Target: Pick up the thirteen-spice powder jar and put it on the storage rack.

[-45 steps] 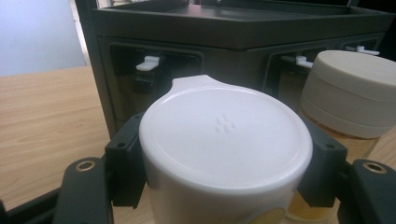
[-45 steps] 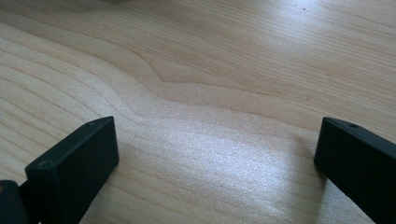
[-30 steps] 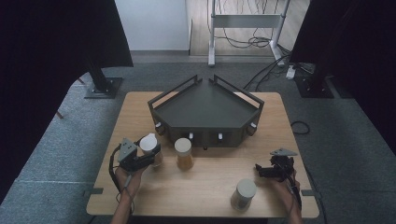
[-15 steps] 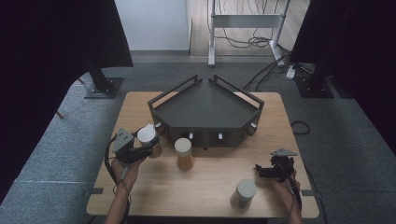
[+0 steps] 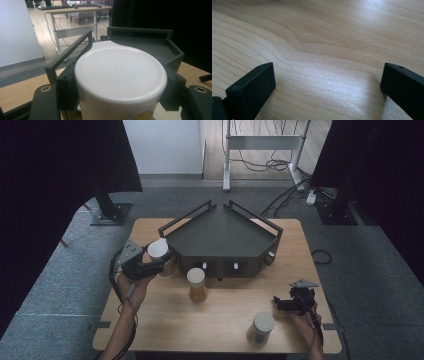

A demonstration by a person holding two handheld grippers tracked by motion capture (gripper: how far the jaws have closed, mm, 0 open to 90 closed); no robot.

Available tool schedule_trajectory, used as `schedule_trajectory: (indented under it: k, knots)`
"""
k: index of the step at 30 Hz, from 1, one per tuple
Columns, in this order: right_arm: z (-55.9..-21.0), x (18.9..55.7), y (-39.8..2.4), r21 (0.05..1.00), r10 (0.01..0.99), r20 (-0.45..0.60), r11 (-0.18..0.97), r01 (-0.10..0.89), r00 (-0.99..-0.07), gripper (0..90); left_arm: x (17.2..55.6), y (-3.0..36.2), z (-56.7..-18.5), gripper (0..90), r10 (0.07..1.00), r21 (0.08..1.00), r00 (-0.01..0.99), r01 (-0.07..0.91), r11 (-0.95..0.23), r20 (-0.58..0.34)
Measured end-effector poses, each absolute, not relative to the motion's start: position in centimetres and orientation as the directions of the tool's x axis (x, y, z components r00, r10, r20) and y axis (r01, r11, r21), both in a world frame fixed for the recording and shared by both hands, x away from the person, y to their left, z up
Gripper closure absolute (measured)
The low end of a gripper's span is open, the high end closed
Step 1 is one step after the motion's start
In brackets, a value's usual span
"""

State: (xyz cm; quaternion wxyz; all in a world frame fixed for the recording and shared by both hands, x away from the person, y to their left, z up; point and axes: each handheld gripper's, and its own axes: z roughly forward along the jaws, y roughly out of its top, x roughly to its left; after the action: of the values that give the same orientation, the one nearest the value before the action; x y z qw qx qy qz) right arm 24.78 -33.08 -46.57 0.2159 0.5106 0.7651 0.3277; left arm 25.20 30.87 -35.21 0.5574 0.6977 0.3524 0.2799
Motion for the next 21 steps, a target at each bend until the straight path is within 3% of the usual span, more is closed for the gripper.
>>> schedule_trajectory:
  k: [21]
  knots:
    - [-46.6,24.8,-33.1,0.722,0.922,0.005,0.265,0.639,-0.388,0.0,28.5,29.3,-32.8,30.9,0.804,0.975,0.594,0.193,-0.112,-0.025]
